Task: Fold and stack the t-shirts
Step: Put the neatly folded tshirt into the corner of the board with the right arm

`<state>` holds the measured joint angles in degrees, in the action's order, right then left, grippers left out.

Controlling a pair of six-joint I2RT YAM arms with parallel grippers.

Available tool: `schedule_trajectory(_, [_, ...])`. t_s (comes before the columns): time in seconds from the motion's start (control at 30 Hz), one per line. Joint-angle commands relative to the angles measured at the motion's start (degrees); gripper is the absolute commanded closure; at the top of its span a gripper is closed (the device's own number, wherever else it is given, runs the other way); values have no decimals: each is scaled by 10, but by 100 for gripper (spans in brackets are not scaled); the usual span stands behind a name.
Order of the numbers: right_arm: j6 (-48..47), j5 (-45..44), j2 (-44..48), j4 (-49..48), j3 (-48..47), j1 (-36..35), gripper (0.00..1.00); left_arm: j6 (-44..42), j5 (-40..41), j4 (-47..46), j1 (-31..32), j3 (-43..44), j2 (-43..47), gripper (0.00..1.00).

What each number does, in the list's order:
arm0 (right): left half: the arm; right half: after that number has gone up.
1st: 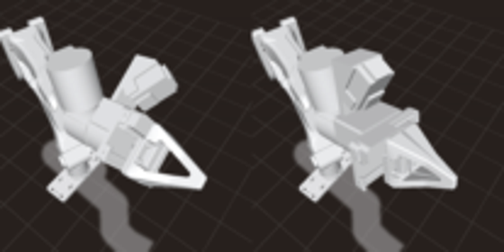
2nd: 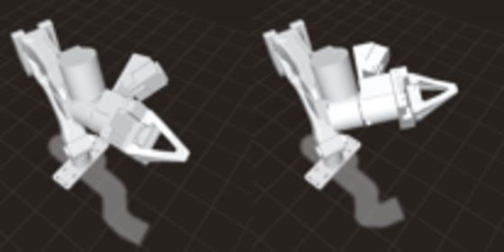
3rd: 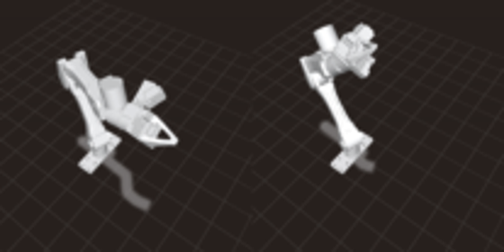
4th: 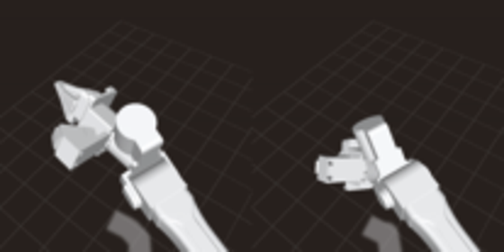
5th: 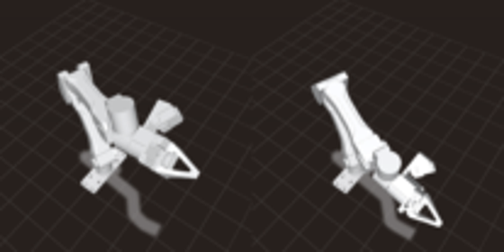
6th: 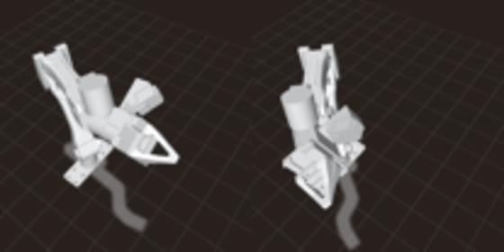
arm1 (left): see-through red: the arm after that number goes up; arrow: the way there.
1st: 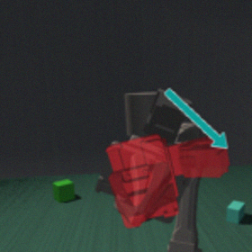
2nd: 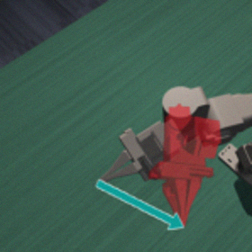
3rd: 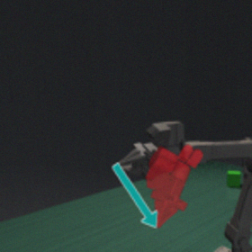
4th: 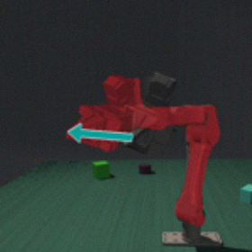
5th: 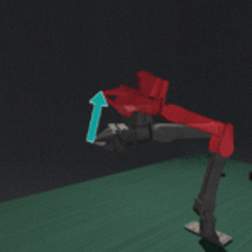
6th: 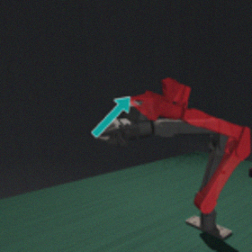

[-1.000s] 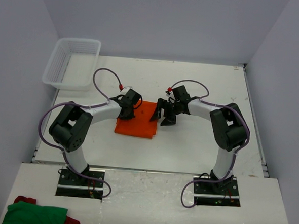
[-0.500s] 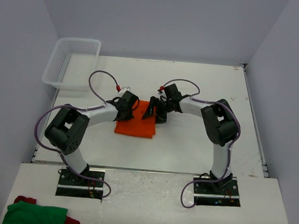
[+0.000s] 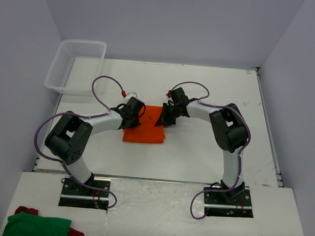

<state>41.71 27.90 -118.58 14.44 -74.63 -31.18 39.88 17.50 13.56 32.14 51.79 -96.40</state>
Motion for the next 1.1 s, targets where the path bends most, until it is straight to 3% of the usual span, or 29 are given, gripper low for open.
schedule_trajectory(0.0, [-33,-69,-9,53,-31,-1,100,-1,-35,23,0,-23,-8,100])
schedule_trajectory(0.27, [-100,-190,5,214,-144,0,100,-19,-71,-24,18,-35,81,100])
schedule_trajectory(0.5, [-158,-223,-55,345,-298,37,100,-18,-100,4,49,-8,174,93])
schedule_trajectory(0.77, [-204,-306,-113,445,-383,88,100,-6,-113,39,90,-19,277,89])
schedule_trajectory(1.07, [-247,-439,-154,531,-504,133,100,-4,-134,43,93,-43,282,89])
